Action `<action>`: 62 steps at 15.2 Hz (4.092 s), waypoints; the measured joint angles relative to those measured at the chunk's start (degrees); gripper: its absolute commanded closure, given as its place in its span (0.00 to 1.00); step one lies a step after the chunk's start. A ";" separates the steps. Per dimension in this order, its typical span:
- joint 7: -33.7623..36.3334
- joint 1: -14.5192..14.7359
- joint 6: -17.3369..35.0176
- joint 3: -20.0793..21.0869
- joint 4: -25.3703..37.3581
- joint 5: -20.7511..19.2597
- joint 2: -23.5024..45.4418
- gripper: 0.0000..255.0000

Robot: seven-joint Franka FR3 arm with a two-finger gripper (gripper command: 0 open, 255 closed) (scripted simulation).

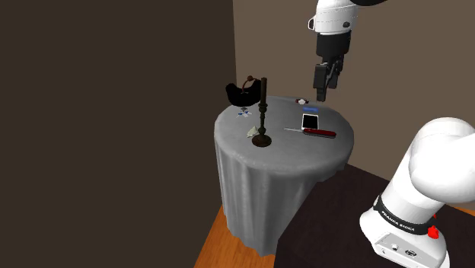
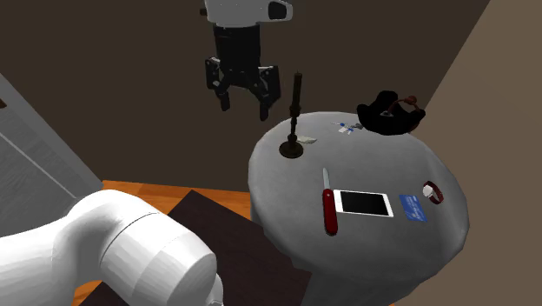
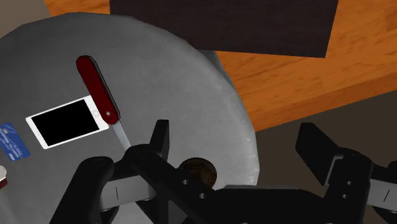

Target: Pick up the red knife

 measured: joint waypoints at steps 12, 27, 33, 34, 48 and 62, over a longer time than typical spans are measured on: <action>-10.88 -2.85 19.27 -9.85 -10.44 -6.29 6.37 0.00; -30.64 -3.45 49.63 -25.28 -9.16 -5.36 34.57 0.00; -33.52 -3.03 55.31 -26.45 -9.61 -2.81 39.91 0.00; -33.83 -2.93 56.10 -26.50 -9.65 -2.34 40.70 0.00; -34.00 -2.84 56.53 -26.51 -9.45 -2.07 41.07 1.00; -31.21 -3.76 44.62 -25.32 -6.19 -5.90 32.16 1.00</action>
